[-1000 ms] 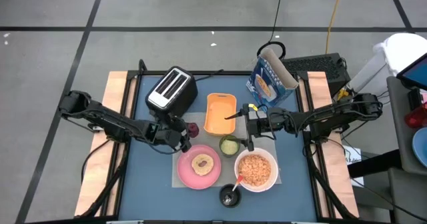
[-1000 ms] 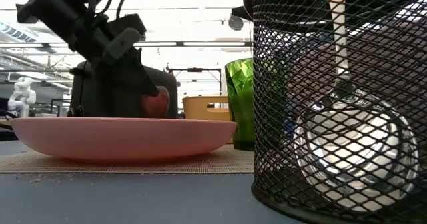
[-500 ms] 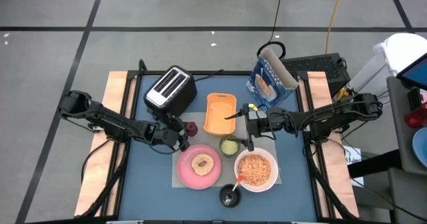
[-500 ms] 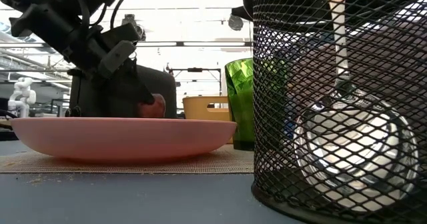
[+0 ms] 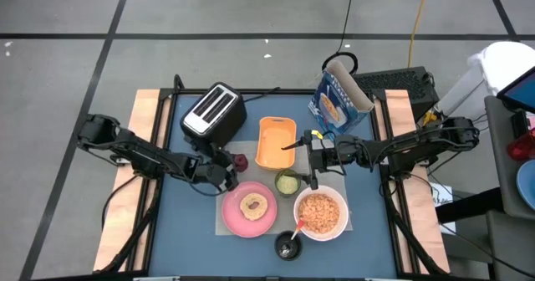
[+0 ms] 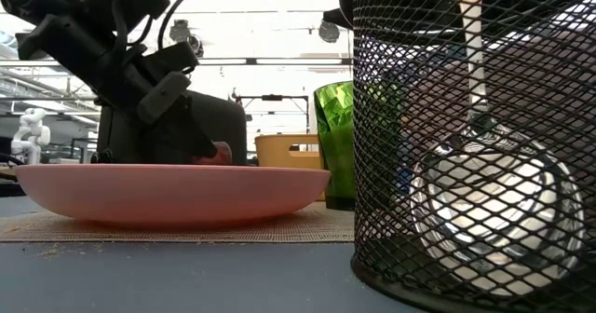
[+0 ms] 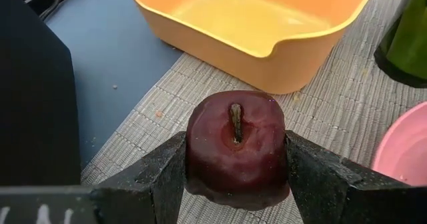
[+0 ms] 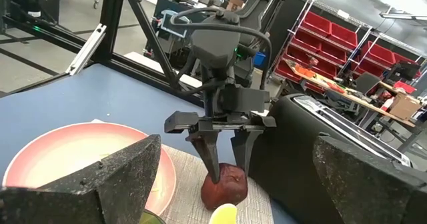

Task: Arrange a breakfast setting
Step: Put the apple on the top of the pink plate

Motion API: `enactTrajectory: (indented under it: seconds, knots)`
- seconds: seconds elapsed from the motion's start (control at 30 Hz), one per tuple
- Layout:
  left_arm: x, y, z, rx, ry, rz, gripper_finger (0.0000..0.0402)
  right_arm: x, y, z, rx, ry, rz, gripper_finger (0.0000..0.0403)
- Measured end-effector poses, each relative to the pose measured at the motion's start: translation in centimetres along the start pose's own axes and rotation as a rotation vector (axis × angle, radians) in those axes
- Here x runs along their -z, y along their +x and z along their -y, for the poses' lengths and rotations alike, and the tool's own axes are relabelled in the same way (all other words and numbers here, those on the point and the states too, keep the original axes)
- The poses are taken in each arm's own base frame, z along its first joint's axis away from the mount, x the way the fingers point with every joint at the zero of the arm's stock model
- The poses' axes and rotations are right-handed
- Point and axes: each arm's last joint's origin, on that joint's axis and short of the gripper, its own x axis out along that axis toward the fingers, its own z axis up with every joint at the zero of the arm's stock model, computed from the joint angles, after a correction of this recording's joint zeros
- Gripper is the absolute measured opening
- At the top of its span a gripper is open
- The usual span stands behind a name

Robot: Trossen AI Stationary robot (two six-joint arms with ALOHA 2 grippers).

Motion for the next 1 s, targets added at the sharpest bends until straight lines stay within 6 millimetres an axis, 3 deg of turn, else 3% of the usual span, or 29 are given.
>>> enactTrajectory:
  seconds: [1.0]
  knots:
    - [-0.14,0.03,0.12,0.010,-0.027,0.014,0.0235,0.00,0.00,-0.01,-0.003,0.000,0.001,0.0380]
